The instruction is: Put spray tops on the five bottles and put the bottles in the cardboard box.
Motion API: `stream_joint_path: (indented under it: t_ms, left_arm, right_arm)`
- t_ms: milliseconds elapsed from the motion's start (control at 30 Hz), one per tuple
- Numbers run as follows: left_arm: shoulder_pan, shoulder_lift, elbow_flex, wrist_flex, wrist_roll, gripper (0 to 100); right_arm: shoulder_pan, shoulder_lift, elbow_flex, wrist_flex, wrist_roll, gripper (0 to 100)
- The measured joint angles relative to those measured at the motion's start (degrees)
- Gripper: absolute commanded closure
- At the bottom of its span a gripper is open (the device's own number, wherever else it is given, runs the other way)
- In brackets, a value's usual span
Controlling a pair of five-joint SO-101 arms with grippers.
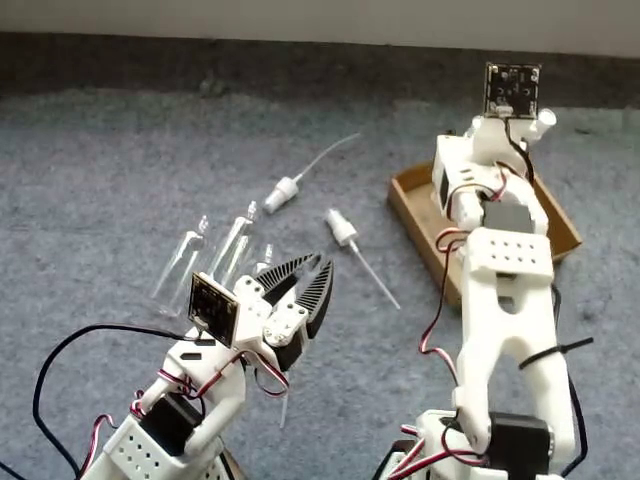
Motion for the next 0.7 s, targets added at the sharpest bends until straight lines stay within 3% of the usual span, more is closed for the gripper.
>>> stream_joint_path:
  t_ms: [267,400,700]
  left_arm:
    - [0.0,0.0,0.0,0.0,-0.1,97]
    - [-2.7,0.0,0.0,0.0,-4.8,97]
    - [-11.8,0.0,-0.5,0.0,-15.9,99]
  right_arm:
    - [-2.2,-11.3,-7.6,18.6,0.0,72.1]
    - [-5.9,-16.5,-8.2,24.6,0.0,73.0]
    - [-11.6,-27.2,-1.2,26.4,0.0,99.6]
